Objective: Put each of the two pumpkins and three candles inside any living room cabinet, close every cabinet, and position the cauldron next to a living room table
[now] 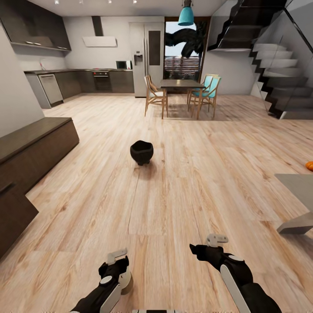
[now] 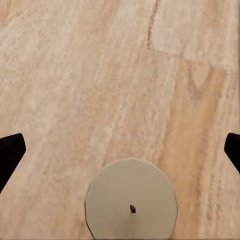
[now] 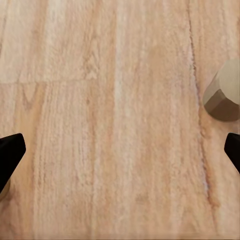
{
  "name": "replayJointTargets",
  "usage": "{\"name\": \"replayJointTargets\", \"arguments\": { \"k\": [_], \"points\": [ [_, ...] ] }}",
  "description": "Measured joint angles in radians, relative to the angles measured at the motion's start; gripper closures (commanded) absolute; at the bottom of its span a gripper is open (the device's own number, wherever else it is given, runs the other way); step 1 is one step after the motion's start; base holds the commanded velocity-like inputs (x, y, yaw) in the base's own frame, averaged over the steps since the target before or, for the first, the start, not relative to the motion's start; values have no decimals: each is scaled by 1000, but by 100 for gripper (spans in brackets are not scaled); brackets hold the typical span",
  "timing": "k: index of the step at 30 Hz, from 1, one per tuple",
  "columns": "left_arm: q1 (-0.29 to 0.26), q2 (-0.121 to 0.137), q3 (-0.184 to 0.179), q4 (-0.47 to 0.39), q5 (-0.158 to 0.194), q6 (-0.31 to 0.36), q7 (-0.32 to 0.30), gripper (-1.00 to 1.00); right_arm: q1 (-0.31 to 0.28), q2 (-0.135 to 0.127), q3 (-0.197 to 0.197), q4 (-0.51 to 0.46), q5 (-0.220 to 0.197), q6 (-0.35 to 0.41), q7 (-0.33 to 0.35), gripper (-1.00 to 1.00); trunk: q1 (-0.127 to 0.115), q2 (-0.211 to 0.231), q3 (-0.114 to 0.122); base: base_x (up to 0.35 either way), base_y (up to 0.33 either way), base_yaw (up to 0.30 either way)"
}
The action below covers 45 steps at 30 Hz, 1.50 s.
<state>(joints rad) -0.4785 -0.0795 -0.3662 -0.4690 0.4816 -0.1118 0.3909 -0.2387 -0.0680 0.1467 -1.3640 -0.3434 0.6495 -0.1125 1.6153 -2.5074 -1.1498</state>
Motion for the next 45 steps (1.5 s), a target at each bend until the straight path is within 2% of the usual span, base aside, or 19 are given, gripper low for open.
{"name": "replayJointTargets", "arguments": {
  "k": [6,18,20,23,25,26,27,28,33,38,41,45],
  "points": [
    [-1,-1,-52,10,3,-12,1,-100,0,0,0,0,-1,-1,0,-100,3,-1,-23,0,0,0],
    [1,-1,-65,13,3,-15,2,-100,0,0,0,-11,-5,-4,14,-100,8,-4,-70,0,0,0],
    [1,-1,-65,13,3,-19,2,-100,7,-2,-1,-21,-8,-5,47,-100,8,-4,-70,0,0,0],
    [1,-1,-65,12,3,-24,2,-100,26,-17,-28,-33,-16,-5,126,-100,8,-4,-70,0,0,0],
    [1,-1,-66,12,3,-25,2,-100,31,-24,-55,-38,-17,-4,184,-100,8,-4,-70,0,0,0],
    [1,-1,-66,12,3,-25,2,-100,35,-30,-82,-42,-14,-3,242,-100,8,-4,-70,0,0,0],
    [1,-1,-66,12,3,-26,2,-100,36,-31,-95,-44,-12,-2,269,-100,8,-4,-70,0,0,0],
    [1,0,-66,12,3,-26,2,-100,39,-36,-127,-47,-6,-1,334,-100,8,-4,-70,0,0,0],
    [1,-1,-69,12,3,-28,2,-100,41,-42,-147,-49,-3,-2,379,-100,8,-4,-70,0,0,0],
    [1,-1,-85,12,3,-28,2,-100,47,-69,-150,-50,-9,-3,407,-100,8,-4,-70,0,0,0],
    [1,-1,-89,12,3,-27,1,-100,53,-77,-161,-50,-10,-4,433,-100,9,-5,-81,0,0,0],
    [-1,-1,-92,12,1,-27,-4,-100,57,-81,-194,-49,-10,-4,449,-100,11,-6,-93,0,0,0]
  ]
}}
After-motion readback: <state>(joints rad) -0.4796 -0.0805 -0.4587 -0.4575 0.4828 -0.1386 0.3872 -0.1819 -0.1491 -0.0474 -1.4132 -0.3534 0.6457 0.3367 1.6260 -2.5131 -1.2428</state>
